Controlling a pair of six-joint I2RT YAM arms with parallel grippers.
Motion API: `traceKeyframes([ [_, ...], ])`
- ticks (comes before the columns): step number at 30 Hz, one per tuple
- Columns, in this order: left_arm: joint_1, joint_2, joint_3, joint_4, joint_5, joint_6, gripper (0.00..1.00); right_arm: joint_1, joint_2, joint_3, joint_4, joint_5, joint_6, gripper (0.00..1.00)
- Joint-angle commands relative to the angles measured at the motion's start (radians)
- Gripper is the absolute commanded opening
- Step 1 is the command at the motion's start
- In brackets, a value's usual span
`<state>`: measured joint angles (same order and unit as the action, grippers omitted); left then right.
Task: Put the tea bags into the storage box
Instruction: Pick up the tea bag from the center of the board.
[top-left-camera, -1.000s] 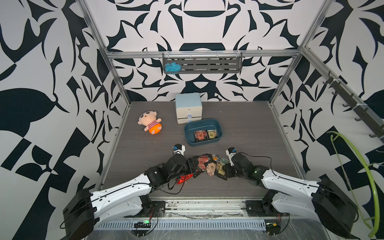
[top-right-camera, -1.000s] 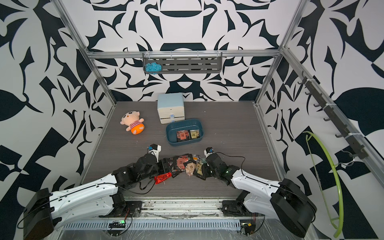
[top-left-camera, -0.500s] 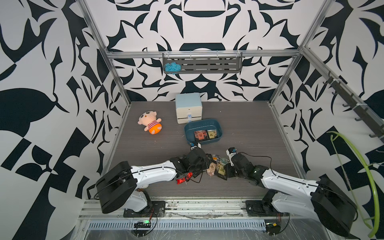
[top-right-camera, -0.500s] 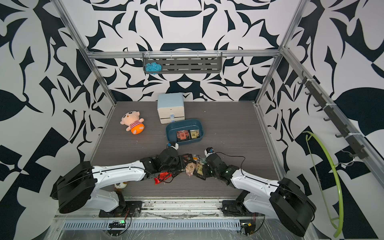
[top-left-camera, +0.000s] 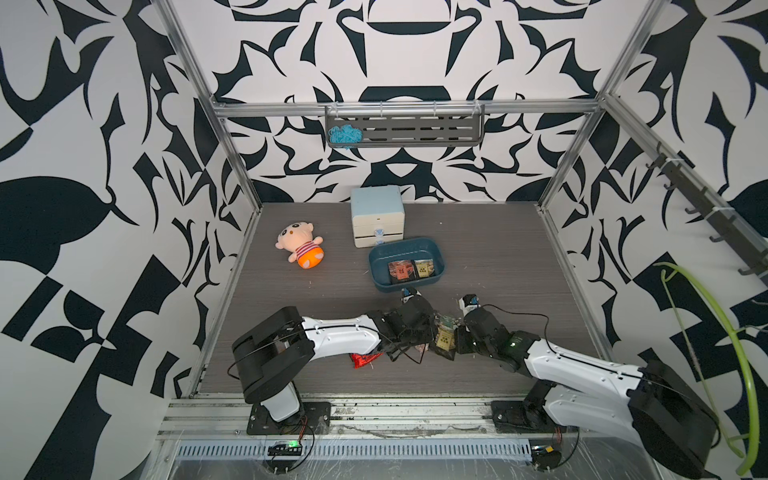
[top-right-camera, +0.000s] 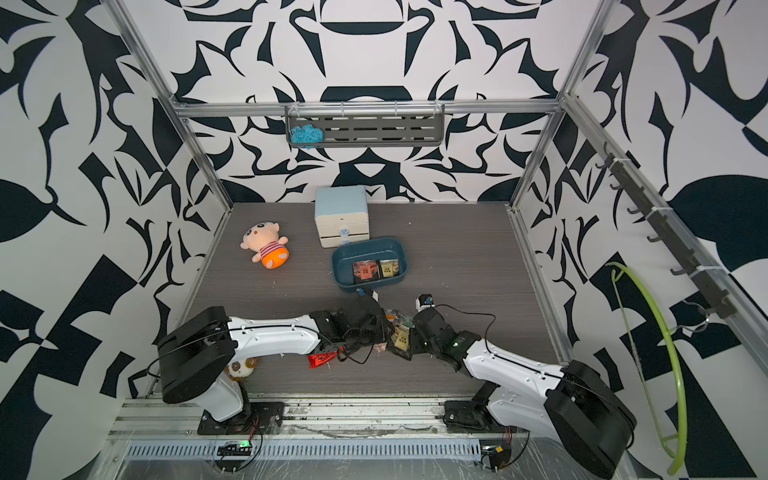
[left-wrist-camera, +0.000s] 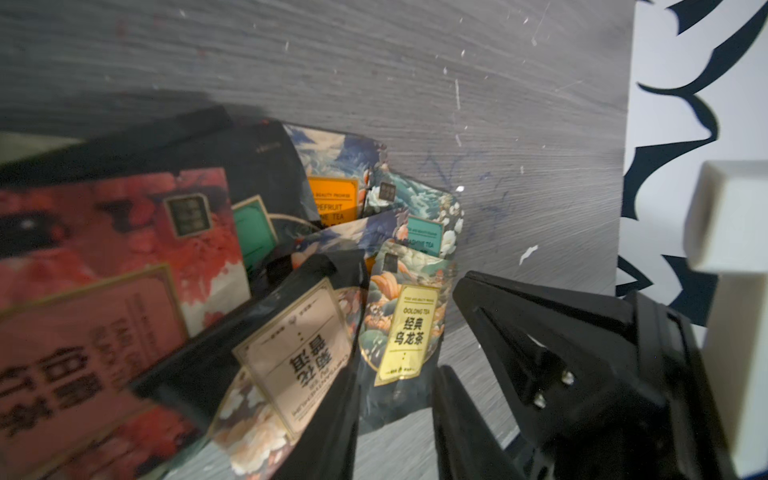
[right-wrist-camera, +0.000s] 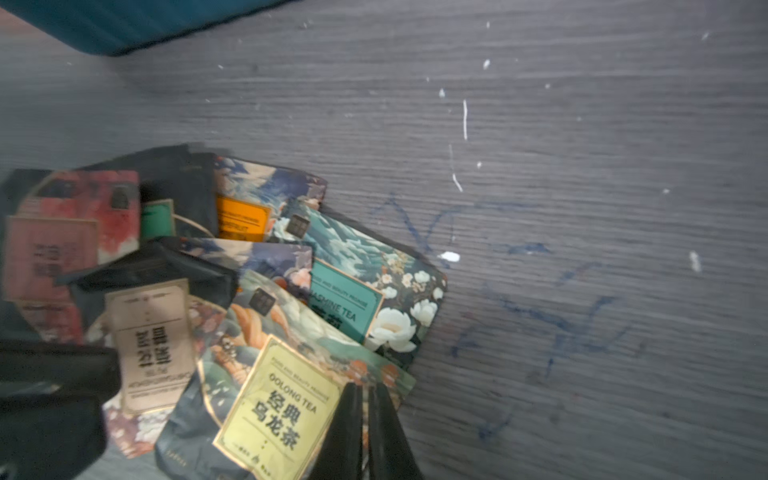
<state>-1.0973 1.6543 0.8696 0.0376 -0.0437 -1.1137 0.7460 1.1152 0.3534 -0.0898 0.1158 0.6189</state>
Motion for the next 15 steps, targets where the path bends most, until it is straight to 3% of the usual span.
traceKeyframes([
  [1,-0.003,0.02,0.015,-0.038,-0.005,0.014,0.35,0.004,0.051,0.035,-0.015,0.012,0.011,0.1],
  [15,-0.004,0.069,0.006,-0.026,-0.003,-0.013,0.34,0.004,0.152,0.074,-0.018,0.0,0.005,0.08],
])
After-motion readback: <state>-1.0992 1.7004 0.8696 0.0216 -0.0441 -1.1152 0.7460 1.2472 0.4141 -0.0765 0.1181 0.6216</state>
